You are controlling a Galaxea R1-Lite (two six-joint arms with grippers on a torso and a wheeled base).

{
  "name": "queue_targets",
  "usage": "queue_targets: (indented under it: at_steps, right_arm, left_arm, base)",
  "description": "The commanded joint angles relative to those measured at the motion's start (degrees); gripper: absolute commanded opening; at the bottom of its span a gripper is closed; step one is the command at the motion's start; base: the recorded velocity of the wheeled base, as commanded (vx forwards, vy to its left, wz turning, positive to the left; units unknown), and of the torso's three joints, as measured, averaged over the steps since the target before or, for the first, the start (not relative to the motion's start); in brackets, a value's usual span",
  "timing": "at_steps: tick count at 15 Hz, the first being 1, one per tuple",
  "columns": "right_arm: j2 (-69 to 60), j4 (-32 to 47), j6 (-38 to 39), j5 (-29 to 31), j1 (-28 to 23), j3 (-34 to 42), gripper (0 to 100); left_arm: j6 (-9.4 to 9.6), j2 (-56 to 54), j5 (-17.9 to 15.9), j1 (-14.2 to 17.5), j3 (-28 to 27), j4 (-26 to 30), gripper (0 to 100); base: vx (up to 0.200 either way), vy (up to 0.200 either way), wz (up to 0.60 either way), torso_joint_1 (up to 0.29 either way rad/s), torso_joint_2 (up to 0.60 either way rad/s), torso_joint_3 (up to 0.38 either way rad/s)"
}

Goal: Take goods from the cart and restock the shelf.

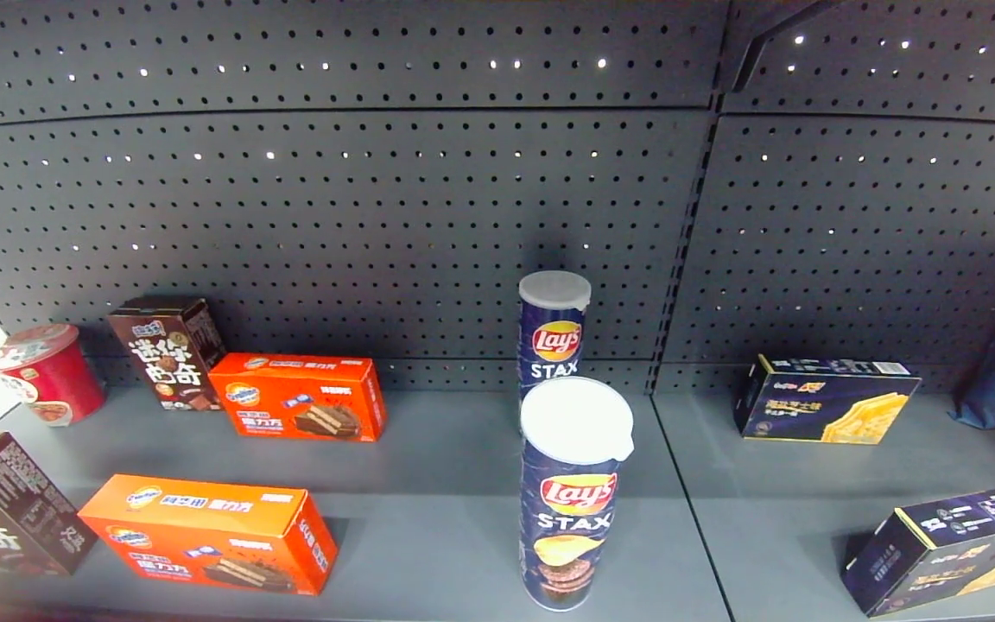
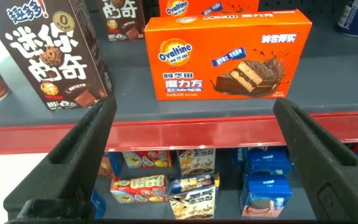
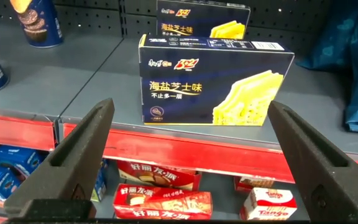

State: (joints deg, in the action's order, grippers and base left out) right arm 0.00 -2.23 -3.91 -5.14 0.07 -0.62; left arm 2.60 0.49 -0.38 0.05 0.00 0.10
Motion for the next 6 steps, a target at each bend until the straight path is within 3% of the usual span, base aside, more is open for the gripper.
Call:
queue_targets:
  at_steps: [1,6]
  right_arm:
    - [0.09,-0.05,-0.04,-0.04,0.01,0.01,100]
    - [0.09,-0.05,-0.22,-0.04,0.01,0.01,100]
  left_arm:
    - [-0.05,0.04,0.03,0.04,0.00,-0.01,100]
    - [-0.05,0.04,0.03,0.04,0.00,-0.01,100]
  base:
    - [0.000,0.000,0.00,0.000,0.00,0.000]
    - [0.000,0.000,0.00,0.000,0.00,0.000]
